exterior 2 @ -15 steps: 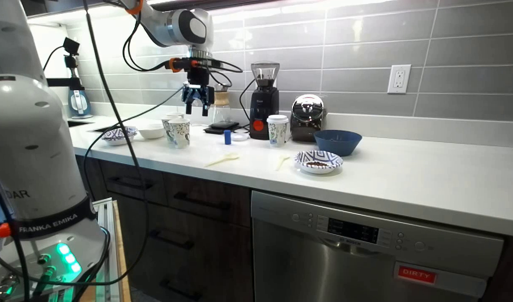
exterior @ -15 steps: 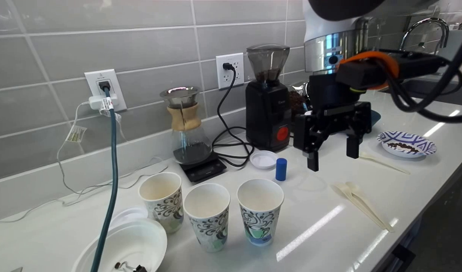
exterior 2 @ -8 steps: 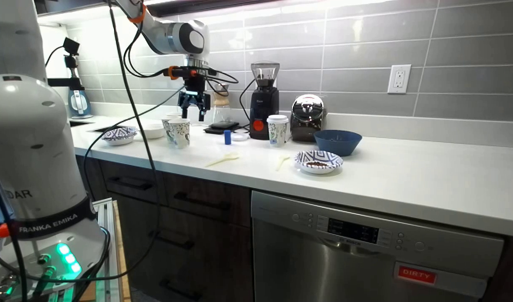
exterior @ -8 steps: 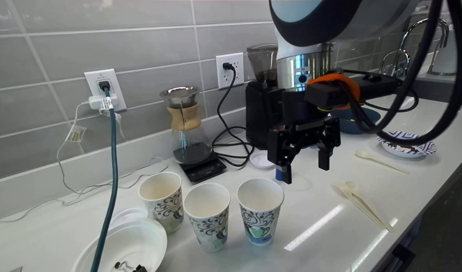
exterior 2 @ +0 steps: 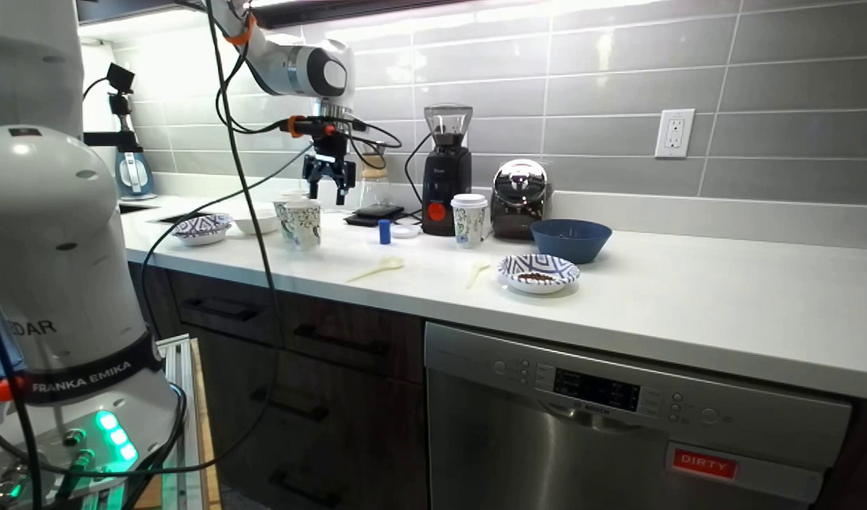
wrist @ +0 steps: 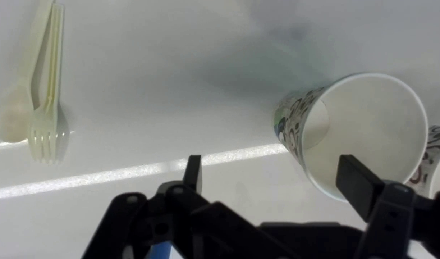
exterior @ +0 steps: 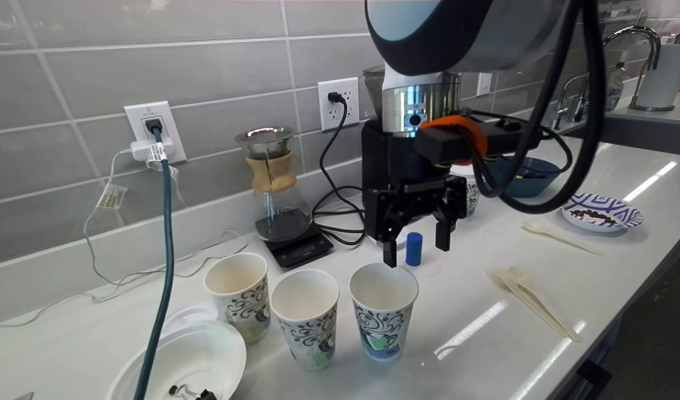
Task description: Pick up the paper cup on the right amongst the three on the left and move it to the right
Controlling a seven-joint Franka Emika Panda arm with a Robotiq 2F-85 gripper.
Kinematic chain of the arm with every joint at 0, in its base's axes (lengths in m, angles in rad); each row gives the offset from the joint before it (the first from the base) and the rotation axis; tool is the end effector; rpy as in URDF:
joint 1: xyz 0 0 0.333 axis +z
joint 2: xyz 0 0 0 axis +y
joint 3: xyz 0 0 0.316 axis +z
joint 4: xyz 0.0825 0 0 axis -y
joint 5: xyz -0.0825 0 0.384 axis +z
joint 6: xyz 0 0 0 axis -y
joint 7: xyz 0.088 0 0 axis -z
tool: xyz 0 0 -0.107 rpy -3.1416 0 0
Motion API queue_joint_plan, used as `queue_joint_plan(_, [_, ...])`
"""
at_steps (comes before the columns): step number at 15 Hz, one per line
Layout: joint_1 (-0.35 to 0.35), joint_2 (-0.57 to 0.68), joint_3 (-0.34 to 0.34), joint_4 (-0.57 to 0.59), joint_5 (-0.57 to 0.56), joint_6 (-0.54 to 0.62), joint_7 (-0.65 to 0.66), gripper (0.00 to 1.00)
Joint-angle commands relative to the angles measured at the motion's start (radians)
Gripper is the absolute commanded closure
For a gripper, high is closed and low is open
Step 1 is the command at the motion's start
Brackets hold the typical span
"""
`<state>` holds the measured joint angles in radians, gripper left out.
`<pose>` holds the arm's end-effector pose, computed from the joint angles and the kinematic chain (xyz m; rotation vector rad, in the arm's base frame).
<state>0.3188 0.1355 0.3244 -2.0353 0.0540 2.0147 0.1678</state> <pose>0.4465 0.3347 0.3709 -3.0282 -0.6915 0.2693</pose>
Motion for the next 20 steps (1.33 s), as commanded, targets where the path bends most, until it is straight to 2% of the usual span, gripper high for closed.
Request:
queue_joint_plan(1, [0.018, 0.064, 0.003, 0.048, 0.011, 0.019, -0.022, 0.24])
queue_joint_plan(2, [0.023, 0.078, 0.002, 0.054, -0.003, 0.023, -0.014, 0.36])
queue_joint_plan(4, [0.031, 0.097, 0.0, 0.064, -0.014, 0.02, -0.01, 0.47])
queue_joint_plan(11, [0.025, 0.101, -0.003, 0.08, 0.016, -0.02, -0.046, 0.97])
queue_joint_plan(15, [0.015, 0.044, -0.007, 0.064, 0.021, -0.086, -0.052, 1.0])
queue_joint_plan(20, [-0.035, -0.16, -0.059, -0.047, 0.011, -0.113, 0.0, 0.99])
